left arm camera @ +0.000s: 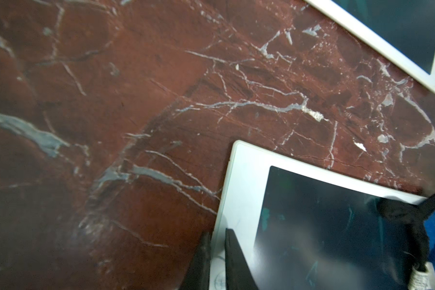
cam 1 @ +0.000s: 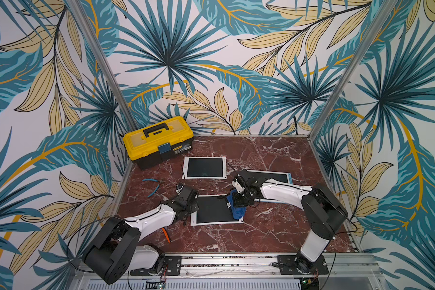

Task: Wipe the drawing tablet
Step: Wipe the dirt from the drawing tablet.

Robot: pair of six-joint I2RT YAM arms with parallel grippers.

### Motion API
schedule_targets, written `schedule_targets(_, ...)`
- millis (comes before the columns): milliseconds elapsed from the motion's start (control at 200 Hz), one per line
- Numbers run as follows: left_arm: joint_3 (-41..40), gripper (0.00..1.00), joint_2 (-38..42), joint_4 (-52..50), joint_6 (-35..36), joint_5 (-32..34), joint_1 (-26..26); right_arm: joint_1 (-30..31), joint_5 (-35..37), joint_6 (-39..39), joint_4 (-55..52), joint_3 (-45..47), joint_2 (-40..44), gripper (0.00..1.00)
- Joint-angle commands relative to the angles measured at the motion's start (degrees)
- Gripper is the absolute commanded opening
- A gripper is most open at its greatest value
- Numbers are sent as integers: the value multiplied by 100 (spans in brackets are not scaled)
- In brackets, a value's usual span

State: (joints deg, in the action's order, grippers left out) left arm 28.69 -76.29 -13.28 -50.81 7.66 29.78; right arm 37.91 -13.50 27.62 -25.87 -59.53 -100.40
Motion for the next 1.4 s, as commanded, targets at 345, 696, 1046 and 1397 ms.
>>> schedule_targets(345, -233, 14, -377, -658, 53, -388, 28, 484, -198, 367, 3, 1101, 761, 3)
schedule_targets(696, -232, 14, -376, -653, 54, -388, 28, 1238, -250, 729, 331, 562, 114, 3)
schedule_targets(1046, -258, 14, -369, -657, 46, -388, 28, 1702, -1013, 1442, 1273, -483, -848, 3)
schedule_targets(1397, -266, 14, -399, -645, 50, -388, 28, 2040, -1319, 2222, 2058, -1486, -1928, 3)
